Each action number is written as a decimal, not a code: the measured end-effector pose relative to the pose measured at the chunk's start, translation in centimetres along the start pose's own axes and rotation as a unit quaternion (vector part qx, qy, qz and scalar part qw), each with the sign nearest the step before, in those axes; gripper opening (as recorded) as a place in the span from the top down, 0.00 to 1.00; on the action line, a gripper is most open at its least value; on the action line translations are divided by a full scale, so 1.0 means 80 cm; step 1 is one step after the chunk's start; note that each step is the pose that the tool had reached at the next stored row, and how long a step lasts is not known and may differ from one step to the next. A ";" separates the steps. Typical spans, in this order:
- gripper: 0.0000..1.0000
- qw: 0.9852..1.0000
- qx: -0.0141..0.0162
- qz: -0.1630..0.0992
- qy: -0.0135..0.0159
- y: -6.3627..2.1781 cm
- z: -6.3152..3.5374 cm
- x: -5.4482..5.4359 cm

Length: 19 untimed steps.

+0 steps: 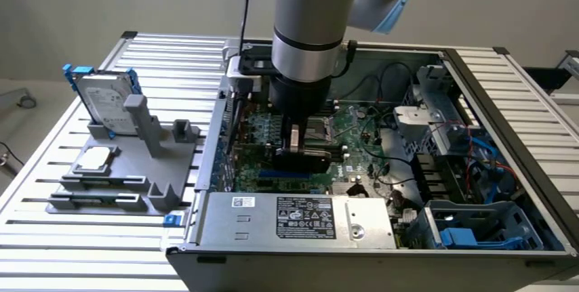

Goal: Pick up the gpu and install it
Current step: 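Insert the gpu into the slot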

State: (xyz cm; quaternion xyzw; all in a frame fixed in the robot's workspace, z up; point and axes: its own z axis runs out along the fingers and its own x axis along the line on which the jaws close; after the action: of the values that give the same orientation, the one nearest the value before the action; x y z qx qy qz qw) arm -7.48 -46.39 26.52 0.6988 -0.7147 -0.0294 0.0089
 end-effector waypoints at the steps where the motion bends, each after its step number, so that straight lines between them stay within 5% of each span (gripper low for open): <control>1: 0.74 1.000 0.000 0.000 0.000 0.000 0.000 0.000; 19: 0.74 1.000 0.002 0.000 0.003 0.000 0.000 0.000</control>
State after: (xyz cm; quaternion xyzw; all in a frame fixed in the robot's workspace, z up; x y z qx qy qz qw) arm -7.47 -46.38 26.50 0.6988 -0.7148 -0.0258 0.0097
